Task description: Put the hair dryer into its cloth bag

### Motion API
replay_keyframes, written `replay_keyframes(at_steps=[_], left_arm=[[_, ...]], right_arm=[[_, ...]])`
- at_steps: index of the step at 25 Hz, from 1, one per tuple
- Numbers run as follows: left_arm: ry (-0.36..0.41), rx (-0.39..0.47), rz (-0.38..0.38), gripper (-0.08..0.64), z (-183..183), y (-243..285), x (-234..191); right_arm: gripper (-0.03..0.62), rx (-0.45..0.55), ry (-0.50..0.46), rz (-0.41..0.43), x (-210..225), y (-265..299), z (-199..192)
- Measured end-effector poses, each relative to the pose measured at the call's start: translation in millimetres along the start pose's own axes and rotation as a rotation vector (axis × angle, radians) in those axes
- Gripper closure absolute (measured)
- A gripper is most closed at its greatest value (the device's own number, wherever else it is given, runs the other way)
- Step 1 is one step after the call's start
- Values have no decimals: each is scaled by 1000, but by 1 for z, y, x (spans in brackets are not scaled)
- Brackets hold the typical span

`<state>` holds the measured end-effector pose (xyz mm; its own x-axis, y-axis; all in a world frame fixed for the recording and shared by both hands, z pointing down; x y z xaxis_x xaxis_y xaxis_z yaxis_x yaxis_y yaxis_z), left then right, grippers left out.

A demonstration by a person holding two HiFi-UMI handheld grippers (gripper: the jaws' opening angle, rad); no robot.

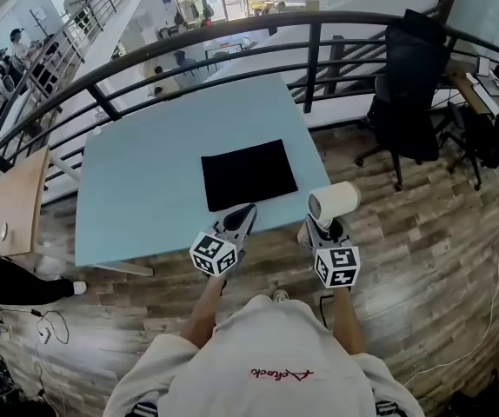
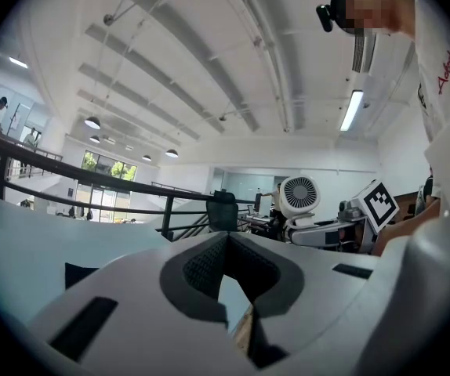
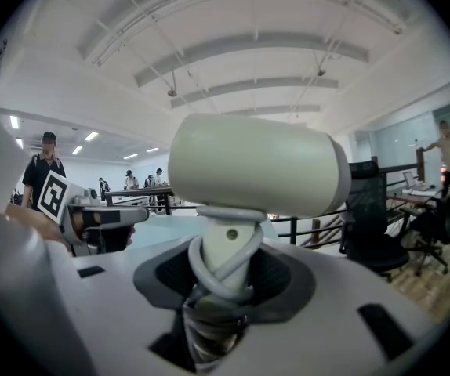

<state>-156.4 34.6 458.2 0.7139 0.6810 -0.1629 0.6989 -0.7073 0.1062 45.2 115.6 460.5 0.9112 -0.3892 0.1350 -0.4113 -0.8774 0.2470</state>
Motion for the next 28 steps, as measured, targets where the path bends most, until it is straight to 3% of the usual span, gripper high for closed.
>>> replay_keyframes(at_steps=[9, 21, 28], left_arm=[[20, -27, 3, 552, 0, 65, 6], [-11, -42, 56, 552, -9, 71, -7], [-30, -69, 45, 552, -20, 89, -12]], right_arm=[[416, 1, 31, 2, 67, 20, 1], [416, -35, 34, 37, 77, 34, -4], [416, -53, 44, 22, 89, 42, -8]])
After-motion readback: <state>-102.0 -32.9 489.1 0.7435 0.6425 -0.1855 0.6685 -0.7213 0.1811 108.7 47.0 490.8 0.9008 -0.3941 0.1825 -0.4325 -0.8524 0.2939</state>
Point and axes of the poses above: the fingertips, and each gripper's own axes: y forward along the fingers, x to its right, z out of its top, the point moved 5 cm from there along -y, backward along the fingers, and after that the axes turned 15 degrees about z, right-handed, at the moved point
